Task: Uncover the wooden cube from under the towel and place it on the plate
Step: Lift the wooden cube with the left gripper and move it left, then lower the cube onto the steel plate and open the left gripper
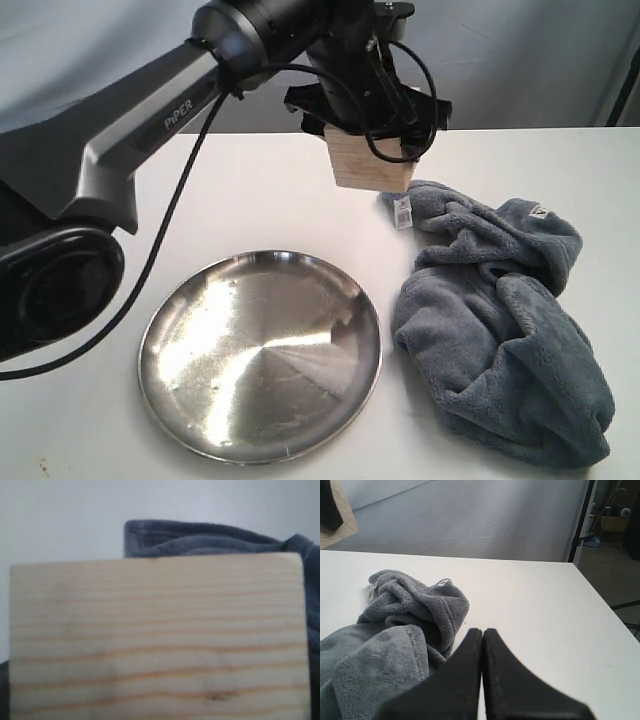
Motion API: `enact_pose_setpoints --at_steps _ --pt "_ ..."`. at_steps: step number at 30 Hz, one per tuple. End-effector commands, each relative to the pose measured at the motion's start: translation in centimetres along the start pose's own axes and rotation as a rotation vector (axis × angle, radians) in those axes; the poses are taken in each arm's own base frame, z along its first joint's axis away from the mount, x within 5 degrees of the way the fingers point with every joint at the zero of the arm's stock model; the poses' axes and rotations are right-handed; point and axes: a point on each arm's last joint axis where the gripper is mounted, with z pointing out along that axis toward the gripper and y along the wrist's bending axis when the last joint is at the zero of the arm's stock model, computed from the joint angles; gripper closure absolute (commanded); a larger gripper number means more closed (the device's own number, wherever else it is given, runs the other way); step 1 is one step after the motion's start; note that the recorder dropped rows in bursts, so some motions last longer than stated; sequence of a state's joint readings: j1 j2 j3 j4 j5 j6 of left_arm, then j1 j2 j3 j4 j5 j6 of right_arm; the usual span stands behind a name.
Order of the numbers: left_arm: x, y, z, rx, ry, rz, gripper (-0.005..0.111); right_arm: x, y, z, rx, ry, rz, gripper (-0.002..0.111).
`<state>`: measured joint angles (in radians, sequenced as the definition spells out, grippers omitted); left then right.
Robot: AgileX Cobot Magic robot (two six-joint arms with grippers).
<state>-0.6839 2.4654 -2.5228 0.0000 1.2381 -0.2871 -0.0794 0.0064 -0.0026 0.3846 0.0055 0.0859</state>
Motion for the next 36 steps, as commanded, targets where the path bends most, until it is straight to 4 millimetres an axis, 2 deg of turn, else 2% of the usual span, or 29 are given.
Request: enact_pose_setpoints --at_steps 1,6,11,26,32,36 --pt "1.2 0.3 -1.7 -0.029 0.042 0.040 0.107 0.2 0.0 0.0 -0.001 0.008 0.009 0.105" --pt "3.9 1.8 -2.5 -0.124 0.138 0.073 0.107 0.2 0.0 0.0 -0.001 0.008 0.009 0.105" --pt "6.6 2.6 -4.1 -0.144 0.213 0.071 0.107 0.2 0.0 0.0 -0.001 0.008 0.009 0.105" --pt "14.9 4.9 -7.8 -0.088 0.076 0.009 0.107 0.2 0.0 0.0 -0.001 0.008 0.009 0.105" --pt "17.7 5.6 -7.7 -0.047 -0.017 0.024 0.107 0.2 0.0 0.0 -0.001 0.008 0.009 0.105" --pt "19.4 6.0 -6.3 -0.018 -0.073 0.033 0.107 0.2 0.0 0.0 -0.001 0.008 0.009 0.105"
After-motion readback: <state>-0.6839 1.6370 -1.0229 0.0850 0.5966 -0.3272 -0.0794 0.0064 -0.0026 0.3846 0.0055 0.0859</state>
